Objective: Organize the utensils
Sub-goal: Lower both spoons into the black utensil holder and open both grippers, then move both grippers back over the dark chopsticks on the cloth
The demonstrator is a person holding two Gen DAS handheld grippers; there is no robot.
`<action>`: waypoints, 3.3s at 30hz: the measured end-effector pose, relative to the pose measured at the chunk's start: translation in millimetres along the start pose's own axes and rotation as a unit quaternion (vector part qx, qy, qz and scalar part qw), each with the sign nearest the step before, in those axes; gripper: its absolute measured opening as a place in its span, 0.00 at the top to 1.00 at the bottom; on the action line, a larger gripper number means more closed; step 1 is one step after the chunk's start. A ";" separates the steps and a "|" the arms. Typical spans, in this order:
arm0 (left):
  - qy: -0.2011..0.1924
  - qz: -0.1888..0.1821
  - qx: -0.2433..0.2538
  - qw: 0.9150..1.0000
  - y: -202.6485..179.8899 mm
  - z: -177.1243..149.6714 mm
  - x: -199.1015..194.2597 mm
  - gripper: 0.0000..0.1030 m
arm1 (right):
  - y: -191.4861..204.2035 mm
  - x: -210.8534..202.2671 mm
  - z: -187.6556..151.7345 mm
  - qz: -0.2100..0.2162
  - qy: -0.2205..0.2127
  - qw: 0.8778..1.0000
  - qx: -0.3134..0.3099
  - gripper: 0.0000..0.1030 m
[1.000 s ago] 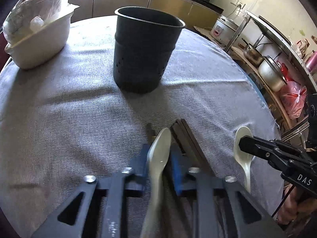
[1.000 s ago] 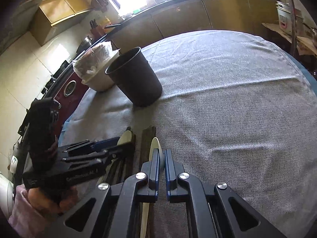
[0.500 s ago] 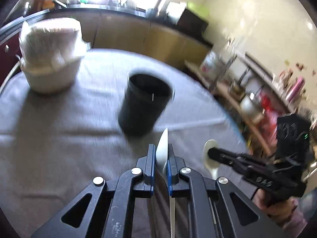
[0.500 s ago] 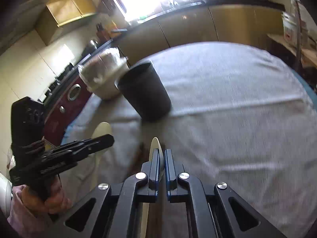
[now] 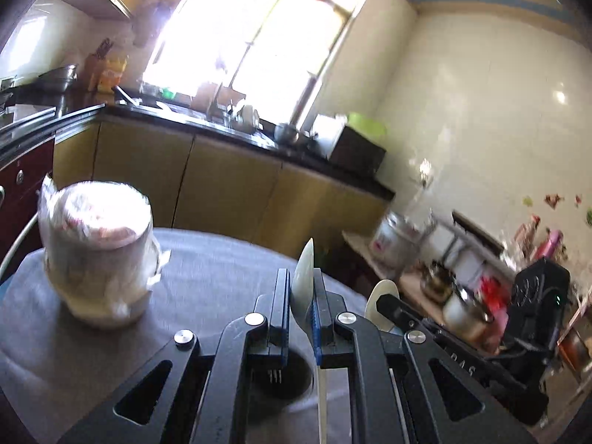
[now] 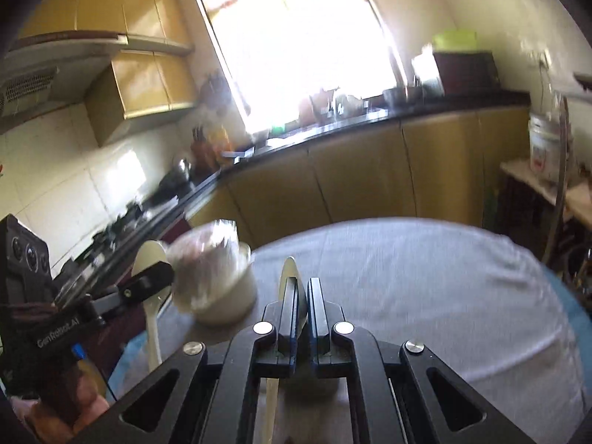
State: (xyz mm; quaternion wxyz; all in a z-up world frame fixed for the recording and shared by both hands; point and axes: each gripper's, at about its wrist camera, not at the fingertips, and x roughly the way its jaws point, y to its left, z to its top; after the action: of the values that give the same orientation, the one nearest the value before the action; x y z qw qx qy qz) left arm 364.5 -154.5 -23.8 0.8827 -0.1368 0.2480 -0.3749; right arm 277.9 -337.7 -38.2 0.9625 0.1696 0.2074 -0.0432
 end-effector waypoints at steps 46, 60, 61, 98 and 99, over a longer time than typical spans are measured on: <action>0.083 0.055 0.088 0.991 16.3 -73.3 -18.0 0.36 | -6.9 22.6 -47.5 0.046 0.077 0.996 -0.026 0.88; 0.166 0.138 0.031 0.976 3.5 -164.0 -131.6 0.28 | -13.9 -85.0 -111.9 0.063 0.099 0.992 0.035 0.75; 0.170 0.151 0.030 0.973 1.2 -170.7 -138.3 0.28 | -13.3 -94.7 -120.0 0.063 0.103 0.992 0.039 0.75; 0.242 0.134 0.022 0.961 9.1 -186.6 -81.4 0.23 | -40.8 -11.6 -170.3 0.063 0.300 0.943 0.132 0.77; 0.248 0.127 0.023 0.960 7.6 -188.3 -74.2 0.23 | -43.0 -6.4 -169.9 0.061 0.304 0.941 0.136 0.77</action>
State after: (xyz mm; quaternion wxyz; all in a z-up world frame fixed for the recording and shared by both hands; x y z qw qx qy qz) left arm 223.0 -105.6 -160.3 0.8369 0.0133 0.4655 -0.2874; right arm 200.2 -319.5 -194.4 0.8222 0.3168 0.4710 0.0417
